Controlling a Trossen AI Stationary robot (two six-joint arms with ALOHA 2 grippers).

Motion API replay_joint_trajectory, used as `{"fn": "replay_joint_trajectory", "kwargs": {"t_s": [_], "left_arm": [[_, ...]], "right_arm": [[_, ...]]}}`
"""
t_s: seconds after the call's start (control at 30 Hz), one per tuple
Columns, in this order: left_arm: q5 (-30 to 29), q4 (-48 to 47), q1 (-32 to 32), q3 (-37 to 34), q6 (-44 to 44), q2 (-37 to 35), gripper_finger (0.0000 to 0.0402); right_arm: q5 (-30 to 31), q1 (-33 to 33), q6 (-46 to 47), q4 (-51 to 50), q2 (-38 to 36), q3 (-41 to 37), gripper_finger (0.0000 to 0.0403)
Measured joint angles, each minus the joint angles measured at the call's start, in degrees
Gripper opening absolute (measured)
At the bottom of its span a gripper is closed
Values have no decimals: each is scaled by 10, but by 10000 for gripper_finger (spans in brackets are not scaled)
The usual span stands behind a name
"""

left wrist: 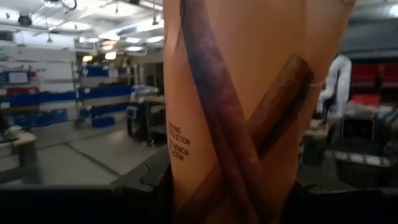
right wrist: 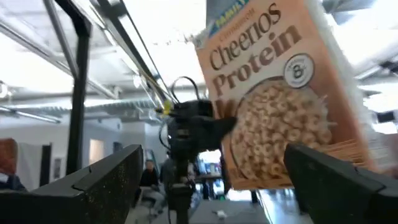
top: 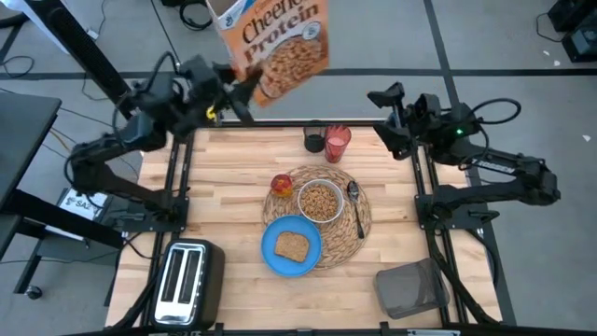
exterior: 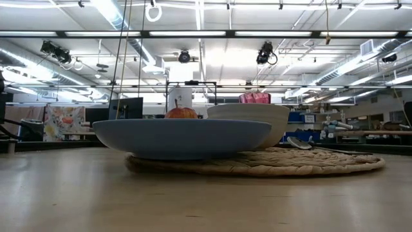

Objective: Arrange a breakfast setting
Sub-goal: Pour the brown cereal from the orange cereal box into the white bowl

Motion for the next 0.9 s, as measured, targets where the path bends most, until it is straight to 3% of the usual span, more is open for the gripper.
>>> {"fn": "replay_joint_trajectory", "kwargs": {"t_s": [0.3,0.57,0.7,0.9], "left_arm": [[-39,-90,1,-26,-3,-79,174],[-70,-80,-1,-170,-48,-182,174],[-114,-76,0,-251,-72,-234,174],[-133,-64,-1,-366,-112,-290,174]], "right_arm": [[50,-3,-19,-37,-33,0,394],[92,-4,-27,-51,-44,0,394],[104,-4,-42,-54,-47,0,394],[164,-4,-99,-53,-45,0,387]]}}
